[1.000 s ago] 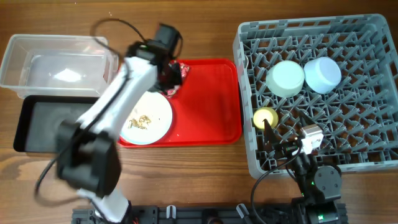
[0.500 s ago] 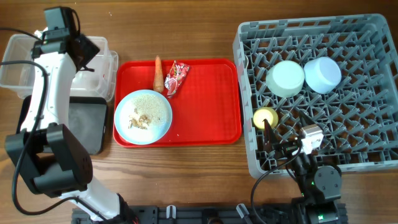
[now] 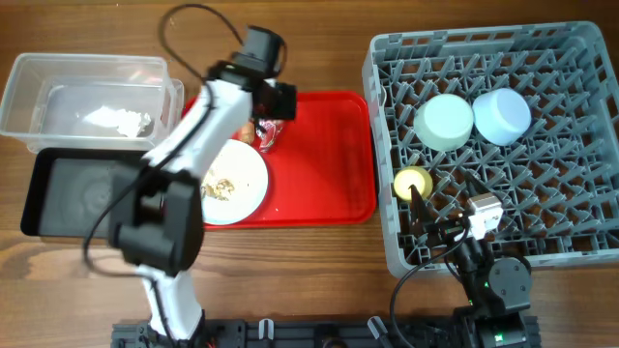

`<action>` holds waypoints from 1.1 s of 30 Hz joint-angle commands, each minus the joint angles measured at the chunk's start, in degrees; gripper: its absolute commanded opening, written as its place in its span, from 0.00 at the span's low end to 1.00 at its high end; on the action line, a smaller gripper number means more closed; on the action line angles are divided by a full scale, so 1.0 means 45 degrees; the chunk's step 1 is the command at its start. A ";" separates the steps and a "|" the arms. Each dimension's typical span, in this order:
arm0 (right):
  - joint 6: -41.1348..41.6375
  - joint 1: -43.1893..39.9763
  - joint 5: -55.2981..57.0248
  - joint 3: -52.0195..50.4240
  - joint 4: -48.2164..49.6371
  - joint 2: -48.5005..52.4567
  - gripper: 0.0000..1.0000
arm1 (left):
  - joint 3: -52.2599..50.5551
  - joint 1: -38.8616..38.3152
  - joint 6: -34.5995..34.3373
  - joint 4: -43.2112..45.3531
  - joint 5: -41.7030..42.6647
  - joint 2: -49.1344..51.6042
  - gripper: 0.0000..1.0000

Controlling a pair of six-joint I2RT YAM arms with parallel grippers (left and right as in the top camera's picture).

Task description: Sort waste into correct bins and load items into the dishwasher rack

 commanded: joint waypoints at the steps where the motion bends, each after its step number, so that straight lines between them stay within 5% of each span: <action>1: 0.0189 -0.0097 -0.0214 -0.0015 0.0087 -0.0092 1.00 | -0.0039 -0.0248 0.0442 0.0520 -0.0685 0.1501 0.85; 4: 0.0194 -0.0097 -0.0214 -0.0015 0.0087 -0.0092 1.00 | -0.0039 -0.0262 0.0442 0.0685 -0.0573 0.2001 0.75; 6: 0.0189 -0.0097 -0.0214 -0.0015 0.0087 -0.0092 1.00 | -0.0039 -0.0282 0.0437 0.0695 -0.0102 0.2025 0.50; 8: 0.0189 -0.0097 -0.0214 -0.0015 0.0087 -0.0092 1.00 | -0.0034 -0.0282 0.0432 0.0661 0.0432 0.2021 0.10; 9: 0.0194 -0.0097 -0.0214 -0.0015 0.0087 -0.0092 1.00 | -0.0029 -0.0282 0.0427 0.0549 0.0840 0.1948 0.04; 14: 0.0194 -0.0097 -0.0209 -0.0015 0.0087 -0.0092 1.00 | 0.0627 0.0078 -0.0597 -0.2171 0.1297 -0.0034 0.04; 17: 0.0194 -0.0097 -0.0214 -0.0015 0.0087 -0.0092 1.00 | 0.0627 0.1093 -0.1273 -0.2929 -0.0398 -0.1627 0.04; 19: 0.0189 -0.0097 -0.0214 -0.0015 0.0087 -0.0092 1.00 | 0.0627 0.2477 -0.2127 -0.2900 -0.1739 -0.2336 0.04; 24: 0.0189 -0.0097 -0.0214 -0.0015 0.0087 -0.0092 1.00 | 0.0593 0.6581 -0.4396 -0.1219 -0.1428 -0.2278 0.04; 25: 0.0189 -0.0097 -0.0214 -0.0015 0.0087 -0.0092 1.00 | 0.0593 0.6975 -0.4391 -0.0772 -0.1069 -0.2215 0.19; 28: 0.0194 -0.0097 -0.0214 -0.0015 0.0087 -0.0092 1.00 | 0.0597 0.7800 -0.4197 0.0335 0.0155 -0.2161 0.91; 30: 0.0194 -0.0097 -0.0214 -0.0015 0.0087 -0.0092 1.00 | 0.0627 0.7771 -0.3254 0.0262 0.0967 -0.2215 0.99; 33: 0.0189 -0.0097 -0.0214 -0.0015 0.0087 -0.0092 1.00 | 0.0627 0.7135 -0.2905 -0.0787 0.1239 -0.2312 0.98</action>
